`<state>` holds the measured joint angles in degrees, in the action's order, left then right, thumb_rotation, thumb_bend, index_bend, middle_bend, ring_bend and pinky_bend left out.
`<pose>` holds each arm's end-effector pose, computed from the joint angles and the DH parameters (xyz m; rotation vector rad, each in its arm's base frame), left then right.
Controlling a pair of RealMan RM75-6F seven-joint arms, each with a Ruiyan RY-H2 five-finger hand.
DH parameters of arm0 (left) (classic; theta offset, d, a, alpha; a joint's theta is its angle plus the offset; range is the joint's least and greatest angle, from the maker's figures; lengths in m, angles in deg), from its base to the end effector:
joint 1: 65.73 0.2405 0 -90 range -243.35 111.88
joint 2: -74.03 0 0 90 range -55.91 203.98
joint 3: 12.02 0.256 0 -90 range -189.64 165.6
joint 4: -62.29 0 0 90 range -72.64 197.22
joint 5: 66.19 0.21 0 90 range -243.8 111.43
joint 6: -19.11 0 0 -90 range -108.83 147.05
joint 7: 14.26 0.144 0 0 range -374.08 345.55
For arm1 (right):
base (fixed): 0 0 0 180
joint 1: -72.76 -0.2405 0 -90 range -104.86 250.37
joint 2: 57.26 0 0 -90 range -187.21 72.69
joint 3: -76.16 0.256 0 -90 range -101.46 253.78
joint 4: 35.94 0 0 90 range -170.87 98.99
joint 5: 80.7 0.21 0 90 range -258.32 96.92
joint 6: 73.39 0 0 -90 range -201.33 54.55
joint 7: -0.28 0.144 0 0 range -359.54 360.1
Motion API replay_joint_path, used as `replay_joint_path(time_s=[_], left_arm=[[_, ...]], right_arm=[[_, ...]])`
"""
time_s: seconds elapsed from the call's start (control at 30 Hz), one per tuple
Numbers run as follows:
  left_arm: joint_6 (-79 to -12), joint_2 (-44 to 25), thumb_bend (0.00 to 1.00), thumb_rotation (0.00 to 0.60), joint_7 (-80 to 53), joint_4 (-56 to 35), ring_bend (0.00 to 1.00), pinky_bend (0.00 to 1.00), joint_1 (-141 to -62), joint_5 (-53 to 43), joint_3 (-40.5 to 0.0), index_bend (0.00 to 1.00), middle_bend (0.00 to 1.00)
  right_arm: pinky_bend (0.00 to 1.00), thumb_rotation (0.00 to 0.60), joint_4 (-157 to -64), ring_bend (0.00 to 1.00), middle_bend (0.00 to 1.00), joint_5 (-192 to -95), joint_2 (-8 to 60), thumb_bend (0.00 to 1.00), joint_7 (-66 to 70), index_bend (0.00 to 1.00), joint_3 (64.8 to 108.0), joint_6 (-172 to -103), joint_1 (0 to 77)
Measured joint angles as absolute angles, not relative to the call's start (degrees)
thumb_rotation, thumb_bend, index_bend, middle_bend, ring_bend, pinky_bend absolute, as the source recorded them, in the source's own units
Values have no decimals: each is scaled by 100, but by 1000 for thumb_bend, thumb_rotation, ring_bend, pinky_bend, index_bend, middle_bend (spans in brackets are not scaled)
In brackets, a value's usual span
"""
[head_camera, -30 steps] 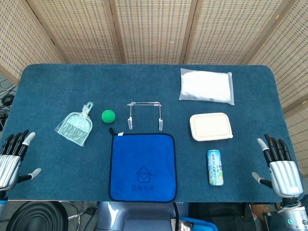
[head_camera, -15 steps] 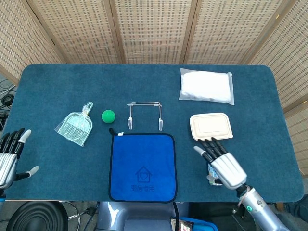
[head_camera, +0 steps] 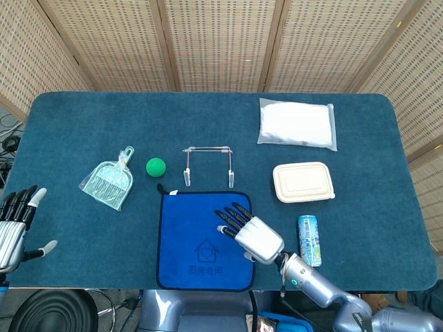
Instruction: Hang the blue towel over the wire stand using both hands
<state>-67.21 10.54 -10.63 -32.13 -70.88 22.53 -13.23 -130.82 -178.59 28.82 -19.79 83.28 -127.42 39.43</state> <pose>-0.2986 0.1758 0.1556 -1.4464 -0.8550 -0.9029 -0.1121 -0.2542 -0.0197 2.2318 -0.5592 1.1252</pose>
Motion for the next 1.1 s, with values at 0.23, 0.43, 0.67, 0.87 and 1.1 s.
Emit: replay_joint_path(time_s=[0.23, 0.43, 0.67, 0.87, 1.1], left_arm=[[-6661, 1019, 0, 600, -978, -3228, 0, 0, -7112, 2246, -1313, 0, 0], [-6588, 1008, 0, 600, -977, -3221, 0, 0, -7139, 2155, -1339, 0, 0], [-6509, 998, 0, 600, -974, -3207, 0, 0, -7175, 2084, -1363, 0, 0], [-6459, 996, 0, 600, -972, -3203, 0, 0, -7199, 2043, -1374, 0, 0], [-6414, 1009, 0, 600, -987, -3211, 0, 0, -7218, 2031, -1365, 0, 0]], right_arm=[[0, 600, -12553, 0, 41, -17796, 3283, 0, -2297, 249, 8451, -12601, 3594], [0, 600, -11998, 0, 42, -17788, 3435, 0, -2410, 253, 8458, -12575, 3397], [0, 600, -11401, 0, 49, -17985, 3370, 0, -2343, 261, 8187, -12654, 3230], [0, 600, -11054, 0, 50, -18184, 3323, 0, -2097, 261, 7890, -12851, 3208], [0, 600, -10665, 0, 50, -18398, 3388, 0, -1845, 261, 7603, -13106, 3207]])
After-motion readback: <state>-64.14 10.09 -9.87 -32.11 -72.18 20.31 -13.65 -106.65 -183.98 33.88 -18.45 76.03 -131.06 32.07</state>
